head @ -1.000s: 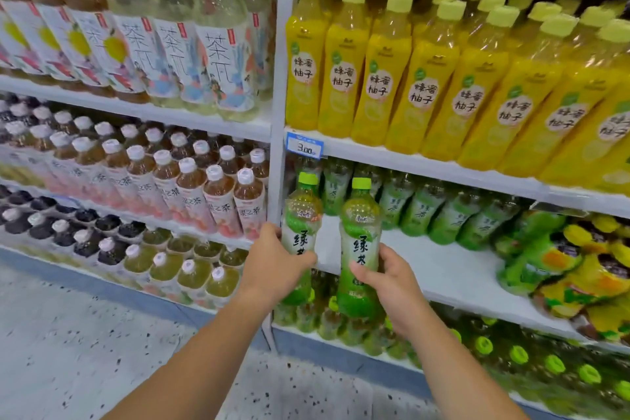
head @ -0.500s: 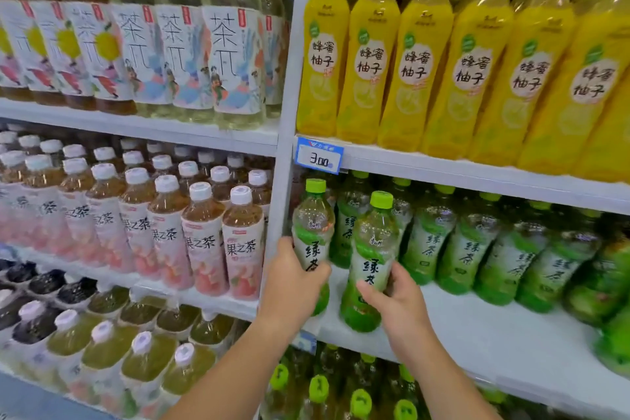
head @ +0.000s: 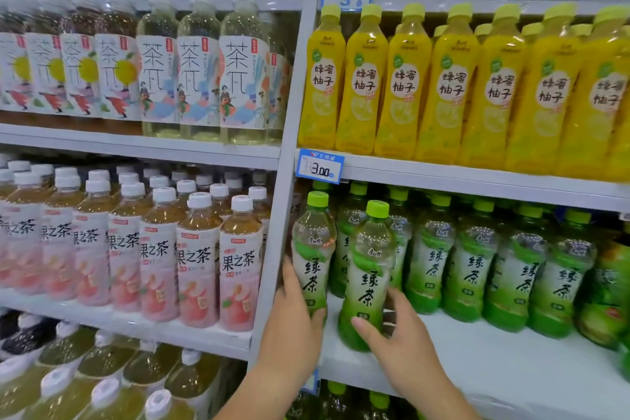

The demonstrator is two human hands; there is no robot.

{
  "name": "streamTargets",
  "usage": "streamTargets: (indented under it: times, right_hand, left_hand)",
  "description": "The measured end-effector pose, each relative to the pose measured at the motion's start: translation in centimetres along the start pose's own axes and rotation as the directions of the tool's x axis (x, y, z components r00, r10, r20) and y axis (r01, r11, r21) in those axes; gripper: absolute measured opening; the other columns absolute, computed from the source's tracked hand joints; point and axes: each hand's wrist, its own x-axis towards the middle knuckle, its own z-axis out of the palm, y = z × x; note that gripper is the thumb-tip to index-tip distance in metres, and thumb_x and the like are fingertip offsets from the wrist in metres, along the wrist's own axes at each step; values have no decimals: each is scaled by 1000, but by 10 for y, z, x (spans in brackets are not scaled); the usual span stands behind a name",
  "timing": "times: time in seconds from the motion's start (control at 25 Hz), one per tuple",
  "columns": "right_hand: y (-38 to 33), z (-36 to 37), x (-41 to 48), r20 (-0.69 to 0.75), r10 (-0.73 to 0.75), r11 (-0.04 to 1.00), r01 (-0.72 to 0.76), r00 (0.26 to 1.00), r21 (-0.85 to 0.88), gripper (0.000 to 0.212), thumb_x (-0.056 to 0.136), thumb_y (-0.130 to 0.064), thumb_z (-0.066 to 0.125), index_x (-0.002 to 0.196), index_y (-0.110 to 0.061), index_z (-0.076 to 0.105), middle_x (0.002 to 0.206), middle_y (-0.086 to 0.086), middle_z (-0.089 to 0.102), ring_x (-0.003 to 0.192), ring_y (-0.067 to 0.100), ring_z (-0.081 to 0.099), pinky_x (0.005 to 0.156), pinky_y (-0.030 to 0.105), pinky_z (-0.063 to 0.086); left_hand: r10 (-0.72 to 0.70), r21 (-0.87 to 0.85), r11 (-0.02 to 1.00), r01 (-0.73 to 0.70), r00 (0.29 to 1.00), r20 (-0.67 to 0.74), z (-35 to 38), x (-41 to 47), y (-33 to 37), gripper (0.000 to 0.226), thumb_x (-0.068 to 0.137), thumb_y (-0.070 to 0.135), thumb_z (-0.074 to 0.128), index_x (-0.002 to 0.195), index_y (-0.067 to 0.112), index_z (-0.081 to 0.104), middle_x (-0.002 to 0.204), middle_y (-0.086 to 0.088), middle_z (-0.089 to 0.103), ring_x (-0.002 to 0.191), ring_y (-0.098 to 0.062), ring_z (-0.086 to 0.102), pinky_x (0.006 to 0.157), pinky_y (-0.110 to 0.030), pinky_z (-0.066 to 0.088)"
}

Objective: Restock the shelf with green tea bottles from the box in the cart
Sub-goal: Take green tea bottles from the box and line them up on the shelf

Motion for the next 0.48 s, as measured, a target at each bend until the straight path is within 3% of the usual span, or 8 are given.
streamTargets:
  times: [0.04,0.12,0.2,0.32,0.4,0.48]
  right_hand:
    - [0,2,0,-25,2,1000,-2,1000,-9,56,82,-36,78,126,-39,44,116,-19,60,105,0,59,91,26,52]
    - [-2,7,2,-57,7,999,-9,998,-31,49,83,-33,78,124,-36,49,113,-18,64,104,0,60,90,27,52]
    - [-7,11,4,-53,15,1000,-16,998,-23,42,85,-31,77,118,-37,51,111,-19,64,103,-2,60,88,24,51]
    - [-12,16,10,-48,26,1000,-26,998,2,37,85,-27,77,105,-44,50,106,-22,65,99,-8,60,86,21,51]
    - [-9,19,14,-67,31,999,-30,997,12,35,85,-26,77,101,-45,52,103,-21,67,95,-9,62,87,23,53]
    - [-7,24,18,-74,27,1000,-26,997,12,33,86,-26,76,102,-44,54,103,-22,68,95,-10,62,88,24,53]
  left_hand:
    - [-13,43,999,14,1000,-4,3,0,-2,103,92,22,67,157,30,-13,159,-3,29,140,-22,41,113,-41,40]
    - [-46,57,997,47,999,-22,11,1,-4,89,95,24,64,158,18,2,156,-9,32,139,-22,42,113,-40,40]
    - [-90,8,996,90,995,-37,14,2,-3,69,95,20,62,151,12,22,146,-5,48,122,-14,54,104,-33,46]
    - [-102,-55,993,102,995,1,12,7,-3,56,98,13,57,145,12,26,133,1,57,97,-3,53,85,-21,42]
    - [-106,-22,994,105,994,-34,16,11,-7,54,98,16,57,143,14,28,133,-1,55,103,-7,55,88,-23,44]
    - [-79,82,993,88,991,-108,23,14,-14,55,96,26,58,142,16,30,136,-6,53,120,-19,55,100,-36,48]
